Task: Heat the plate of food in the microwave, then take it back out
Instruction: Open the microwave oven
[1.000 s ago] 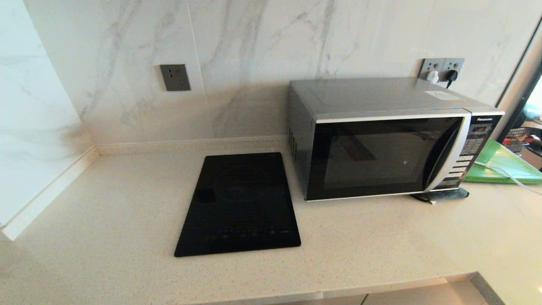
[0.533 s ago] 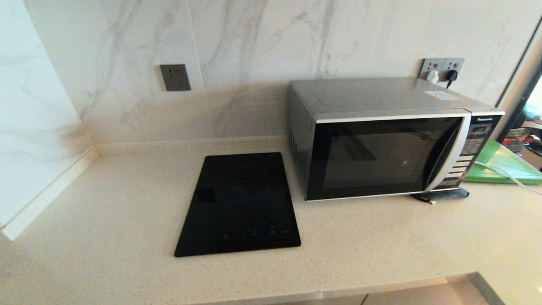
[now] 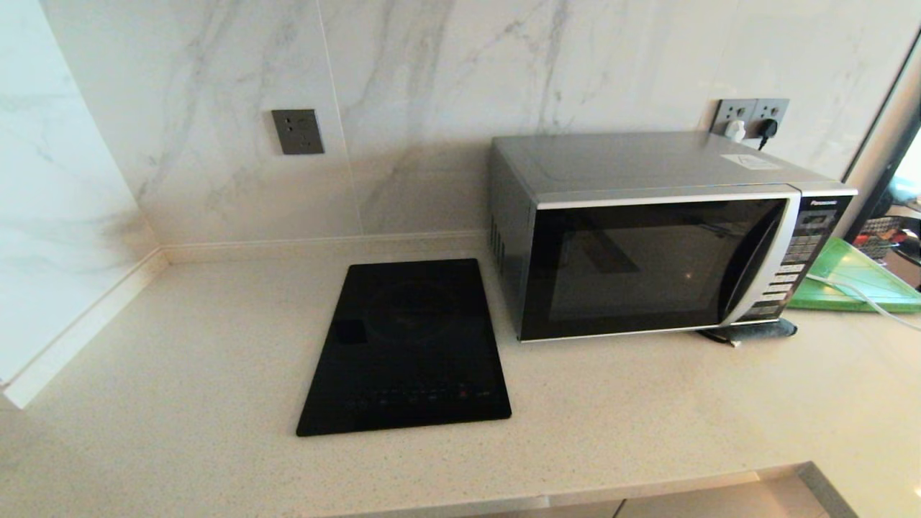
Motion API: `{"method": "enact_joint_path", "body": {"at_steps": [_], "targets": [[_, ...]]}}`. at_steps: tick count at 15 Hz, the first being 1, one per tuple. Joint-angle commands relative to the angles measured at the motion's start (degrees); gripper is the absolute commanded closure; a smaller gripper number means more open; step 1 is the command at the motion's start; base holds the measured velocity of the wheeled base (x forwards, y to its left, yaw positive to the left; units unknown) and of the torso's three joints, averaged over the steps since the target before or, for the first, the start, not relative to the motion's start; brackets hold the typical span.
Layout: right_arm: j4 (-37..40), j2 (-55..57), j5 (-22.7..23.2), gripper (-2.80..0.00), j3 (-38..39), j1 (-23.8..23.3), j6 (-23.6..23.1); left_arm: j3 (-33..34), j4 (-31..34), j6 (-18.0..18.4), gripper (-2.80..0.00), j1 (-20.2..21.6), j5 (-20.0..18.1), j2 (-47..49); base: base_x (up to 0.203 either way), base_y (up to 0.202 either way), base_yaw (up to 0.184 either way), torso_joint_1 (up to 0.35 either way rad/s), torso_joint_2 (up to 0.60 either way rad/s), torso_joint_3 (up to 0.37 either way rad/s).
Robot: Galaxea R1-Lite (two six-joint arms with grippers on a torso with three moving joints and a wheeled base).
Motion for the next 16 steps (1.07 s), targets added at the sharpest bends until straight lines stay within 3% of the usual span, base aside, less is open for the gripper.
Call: {"method": "enact_joint_path", "body": {"at_steps": [1, 16], "targets": [[0.00, 0.07, -0.01, 0.00, 0.09, 0.04, 0.03, 0.00, -0.05, -0.06, 0.00, 0.02, 0.05, 0.09, 0.000, 0.000, 0.000, 0.000, 0.00, 0.000], [0.00, 0.07, -0.01, 0.00, 0.09, 0.02, 0.03, 0.00, -0.05, -0.06, 0.00, 0.02, 0.05, 0.04, 0.000, 0.000, 0.000, 0.000, 0.00, 0.000]]}}
